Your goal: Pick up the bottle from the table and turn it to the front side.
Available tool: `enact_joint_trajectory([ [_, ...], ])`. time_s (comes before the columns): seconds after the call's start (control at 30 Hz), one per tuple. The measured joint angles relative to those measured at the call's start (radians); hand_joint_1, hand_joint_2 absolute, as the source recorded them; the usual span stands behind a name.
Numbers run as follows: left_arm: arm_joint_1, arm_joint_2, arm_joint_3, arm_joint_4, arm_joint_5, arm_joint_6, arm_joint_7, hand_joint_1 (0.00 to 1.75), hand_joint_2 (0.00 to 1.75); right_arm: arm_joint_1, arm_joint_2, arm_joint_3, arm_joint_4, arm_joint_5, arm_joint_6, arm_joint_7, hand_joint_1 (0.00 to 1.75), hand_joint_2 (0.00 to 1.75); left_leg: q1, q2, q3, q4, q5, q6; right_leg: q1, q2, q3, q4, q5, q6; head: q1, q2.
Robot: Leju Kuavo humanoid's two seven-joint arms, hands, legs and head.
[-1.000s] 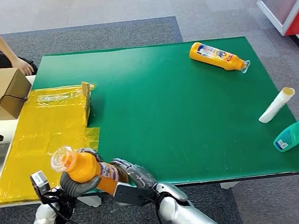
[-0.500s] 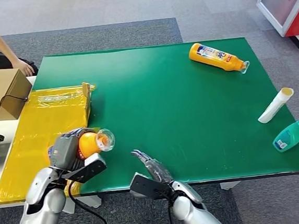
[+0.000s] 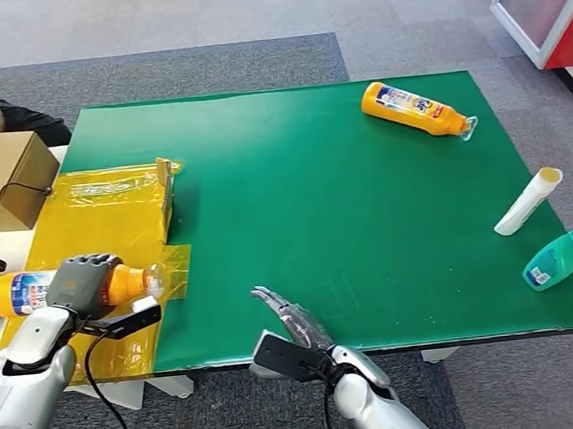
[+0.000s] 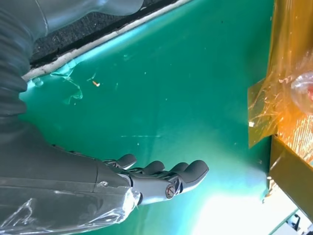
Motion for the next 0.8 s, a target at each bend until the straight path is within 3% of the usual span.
enact_joint_trajectory([
  [0.13,-0.045,0.007,0.003,0.111,-0.015,0.054,0.015,0.07,1.75,0.0,0.0,0.0,0.01,-0.007,0.006,-0.003,0.0,1.75,0.0,-0.001,0.0,0.0,0.0,0.0,0.0,0.0,0.001,0.0,0.0,0.0,0.0,0.0],
  [0.3,-0.076,-0.007,0.03,0.182,0.001,0.079,-0.007,0.0,1.75,0.003,0.0,0.0,0.019,-0.013,0.007,-0.004,0.0,1.75,0.0,-0.001,0.0,0.0,0.0,0.0,0.0,0.0,0.001,0.0,0.0,0.0,0.0,0.0],
  [0.4,-0.076,-0.03,0.068,0.19,0.092,0.044,-0.079,0.0,1.75,0.008,0.0,0.0,0.019,-0.016,0.007,-0.002,0.0,1.75,0.0,-0.001,0.0,0.0,0.0,0.0,0.0,0.0,0.001,0.0,0.0,0.0,0.0,0.0],
  [0.57,-0.025,-0.09,0.184,0.119,0.471,-0.188,-0.3,0.0,1.75,0.026,0.0,-0.001,0.017,-0.024,0.007,0.002,0.0,1.75,0.0,-0.001,0.0,0.0,0.0,0.0,0.0,0.0,0.001,0.0,0.0,0.0,0.0,0.0],
  [0.8,0.147,-0.183,0.278,-0.136,0.879,-0.409,-0.442,0.0,1.75,0.052,-0.001,-0.007,0.011,-0.026,-0.002,0.002,0.0,1.75,0.0,0.001,0.0,0.0,-0.003,0.001,-0.001,0.001,0.001,0.0,-0.001,0.001,0.0,0.0],
])
